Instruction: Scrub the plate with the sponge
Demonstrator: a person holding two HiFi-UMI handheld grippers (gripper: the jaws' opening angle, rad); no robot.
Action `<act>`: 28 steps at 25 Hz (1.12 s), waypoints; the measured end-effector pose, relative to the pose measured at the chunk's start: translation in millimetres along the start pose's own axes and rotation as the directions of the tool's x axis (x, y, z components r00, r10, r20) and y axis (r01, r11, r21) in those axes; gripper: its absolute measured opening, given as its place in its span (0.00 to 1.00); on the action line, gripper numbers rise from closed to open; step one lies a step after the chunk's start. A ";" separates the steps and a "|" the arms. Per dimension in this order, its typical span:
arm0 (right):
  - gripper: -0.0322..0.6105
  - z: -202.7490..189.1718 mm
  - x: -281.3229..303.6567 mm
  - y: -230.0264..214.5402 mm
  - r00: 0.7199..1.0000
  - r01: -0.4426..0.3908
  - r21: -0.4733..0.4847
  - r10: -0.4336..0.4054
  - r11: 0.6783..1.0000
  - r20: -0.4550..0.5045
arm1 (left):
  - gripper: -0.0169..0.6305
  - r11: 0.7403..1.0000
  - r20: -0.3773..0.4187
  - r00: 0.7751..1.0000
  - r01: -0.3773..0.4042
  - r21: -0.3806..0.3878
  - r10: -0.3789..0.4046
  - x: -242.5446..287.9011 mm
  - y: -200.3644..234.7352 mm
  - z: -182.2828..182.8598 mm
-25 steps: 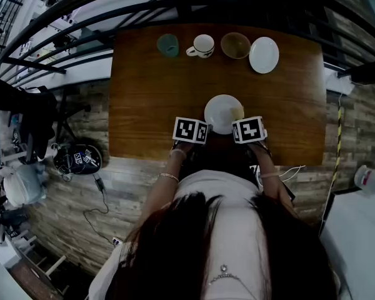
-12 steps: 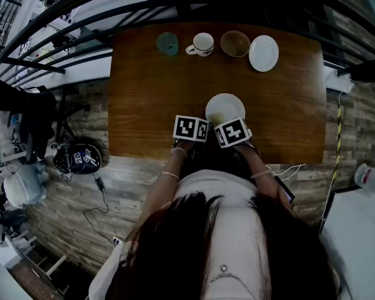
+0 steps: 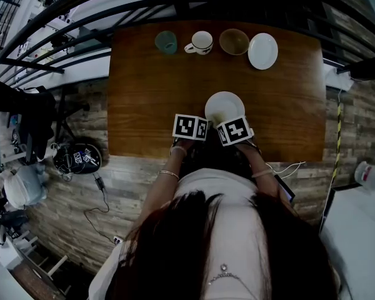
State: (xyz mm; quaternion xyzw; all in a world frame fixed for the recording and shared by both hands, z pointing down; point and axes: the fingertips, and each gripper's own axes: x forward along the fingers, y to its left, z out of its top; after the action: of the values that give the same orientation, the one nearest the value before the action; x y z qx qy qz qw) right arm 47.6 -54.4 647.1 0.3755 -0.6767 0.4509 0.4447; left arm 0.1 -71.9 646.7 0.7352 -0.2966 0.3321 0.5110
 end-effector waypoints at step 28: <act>0.20 -24.8 -37.1 -106.2 0.984 0.169 0.246 -0.176 0.954 0.004 | 0.15 0.999 -0.028 1.000 0.014 0.031 -0.013 2.0 -2.4 -6.3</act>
State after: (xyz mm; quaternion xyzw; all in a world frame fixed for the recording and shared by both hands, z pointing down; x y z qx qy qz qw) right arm 162.6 -60.1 646.5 0.4908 -0.5862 0.4855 0.4240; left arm 2.0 -65.4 648.6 0.7406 -0.2793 0.3434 0.5055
